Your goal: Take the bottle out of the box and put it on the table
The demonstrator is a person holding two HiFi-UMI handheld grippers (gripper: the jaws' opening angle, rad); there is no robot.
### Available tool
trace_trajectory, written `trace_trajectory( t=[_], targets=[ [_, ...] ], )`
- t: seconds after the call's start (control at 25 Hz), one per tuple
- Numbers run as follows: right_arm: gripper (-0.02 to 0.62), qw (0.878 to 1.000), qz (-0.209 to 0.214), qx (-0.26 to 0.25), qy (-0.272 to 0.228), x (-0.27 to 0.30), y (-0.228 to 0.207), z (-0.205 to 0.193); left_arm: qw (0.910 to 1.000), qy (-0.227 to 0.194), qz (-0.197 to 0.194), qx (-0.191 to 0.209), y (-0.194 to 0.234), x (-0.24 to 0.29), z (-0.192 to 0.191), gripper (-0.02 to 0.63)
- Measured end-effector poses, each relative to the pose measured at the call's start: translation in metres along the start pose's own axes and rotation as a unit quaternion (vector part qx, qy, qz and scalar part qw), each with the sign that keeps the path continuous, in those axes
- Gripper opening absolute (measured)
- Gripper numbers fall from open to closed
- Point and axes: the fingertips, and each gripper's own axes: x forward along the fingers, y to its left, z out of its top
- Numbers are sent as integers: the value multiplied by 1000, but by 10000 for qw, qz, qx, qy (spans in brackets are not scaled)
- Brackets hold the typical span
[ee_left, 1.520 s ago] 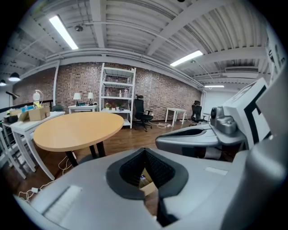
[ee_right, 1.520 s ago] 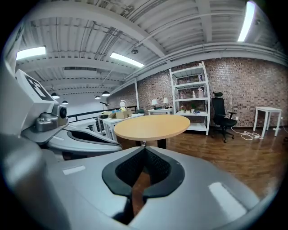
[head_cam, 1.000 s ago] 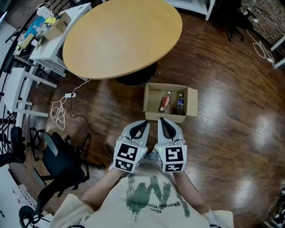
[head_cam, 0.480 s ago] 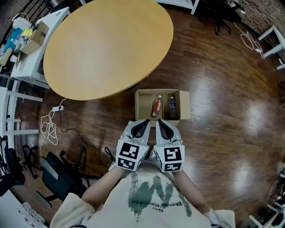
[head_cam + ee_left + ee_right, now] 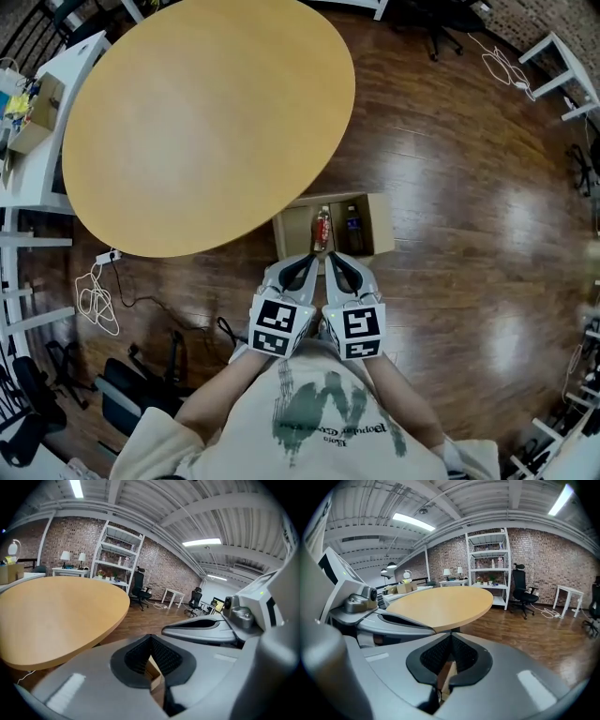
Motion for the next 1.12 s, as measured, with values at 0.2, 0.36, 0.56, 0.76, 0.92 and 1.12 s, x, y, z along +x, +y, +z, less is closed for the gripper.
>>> trace_trajectory(
  t=[0.2,0.36,0.56,0.76,0.92,1.12],
  targets=[
    [0,9996,-107,85,256,24,-1,-3,9996,63,-243,-118,19,11,3,-3],
    [0,9988,-193,146,425,33,-4,-6,9980,293,-479,-299,26,22,-9,-3],
    [3,9982,-2,131,584,60,-10,-18,9962,559,-492,-458,40,38,-28,-3],
    [3,9966,61,350,738,93,-35,-40,9926,844,-428,-760,53,65,-45,-3],
    [3,9929,258,811,832,115,-63,-60,9926,919,-125,-787,60,97,-50,-3],
    [8,9906,553,896,876,147,-101,-89,9884,895,294,-1187,55,155,-70,-3]
  ],
)
